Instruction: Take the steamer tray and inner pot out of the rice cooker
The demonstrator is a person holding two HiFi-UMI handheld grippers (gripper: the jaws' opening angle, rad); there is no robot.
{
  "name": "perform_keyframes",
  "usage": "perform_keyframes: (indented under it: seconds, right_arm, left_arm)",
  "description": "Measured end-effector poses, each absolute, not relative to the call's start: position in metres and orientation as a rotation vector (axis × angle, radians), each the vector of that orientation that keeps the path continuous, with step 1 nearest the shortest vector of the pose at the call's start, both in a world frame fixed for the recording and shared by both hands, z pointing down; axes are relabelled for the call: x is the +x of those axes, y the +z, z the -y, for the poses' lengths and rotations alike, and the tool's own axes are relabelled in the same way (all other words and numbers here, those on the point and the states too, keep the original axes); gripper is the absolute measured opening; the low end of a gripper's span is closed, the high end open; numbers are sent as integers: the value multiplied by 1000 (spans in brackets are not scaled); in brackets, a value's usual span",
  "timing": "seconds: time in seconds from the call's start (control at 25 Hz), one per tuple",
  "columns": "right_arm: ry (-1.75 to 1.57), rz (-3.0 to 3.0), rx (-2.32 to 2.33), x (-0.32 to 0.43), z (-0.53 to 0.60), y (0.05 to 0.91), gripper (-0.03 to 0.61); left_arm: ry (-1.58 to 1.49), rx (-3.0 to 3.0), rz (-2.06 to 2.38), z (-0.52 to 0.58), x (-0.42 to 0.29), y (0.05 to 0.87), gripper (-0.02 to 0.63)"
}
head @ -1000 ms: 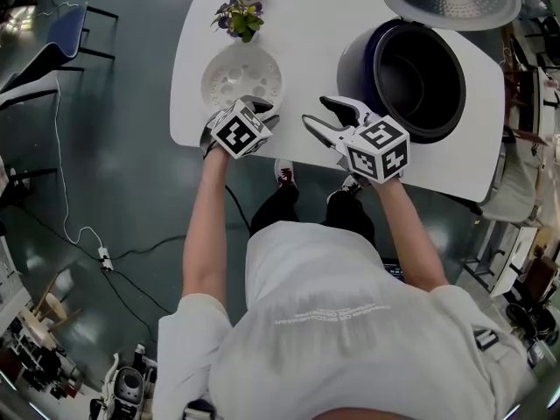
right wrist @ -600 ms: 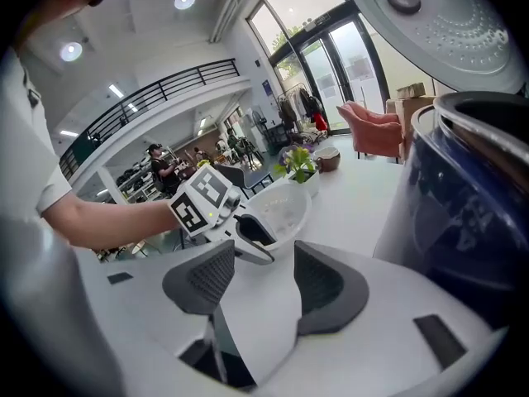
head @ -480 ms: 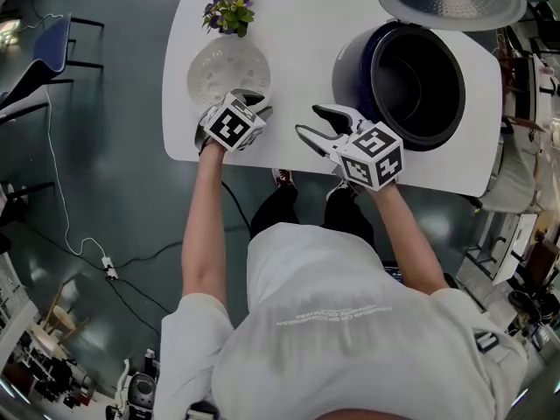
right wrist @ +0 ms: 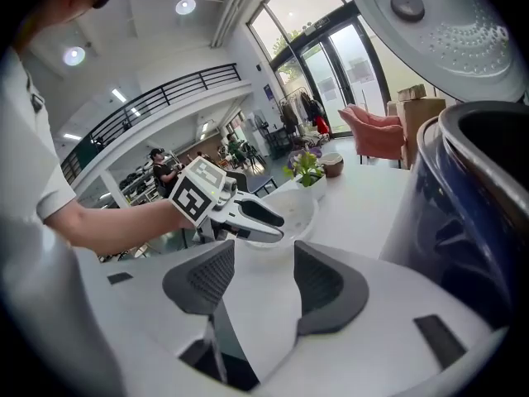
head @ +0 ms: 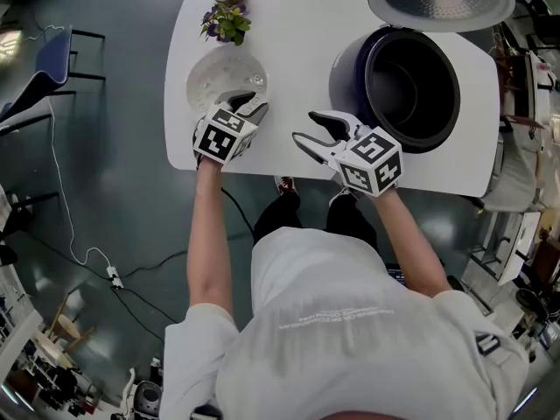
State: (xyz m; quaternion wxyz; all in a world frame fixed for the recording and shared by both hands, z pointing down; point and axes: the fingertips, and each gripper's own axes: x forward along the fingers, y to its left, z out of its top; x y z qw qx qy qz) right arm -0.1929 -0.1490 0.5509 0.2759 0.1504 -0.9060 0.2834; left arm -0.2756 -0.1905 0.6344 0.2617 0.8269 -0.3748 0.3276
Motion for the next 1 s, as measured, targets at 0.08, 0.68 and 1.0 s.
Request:
perform_keyframes:
  seconds: [0.08, 0.68, 1.0]
  right_arm:
    - [761, 2449, 404, -194, 144, 545, 242]
    - [749, 2636, 487, -166, 150, 457, 242]
    - [680, 2700, 679, -90, 181, 409, 241]
  left_arm:
    - [851, 2253, 1064, 192, -279, 619, 152]
    - [676, 2340, 1311, 194, -265, 506, 149]
    - [568, 2430, 1377, 211, -213, 444, 143]
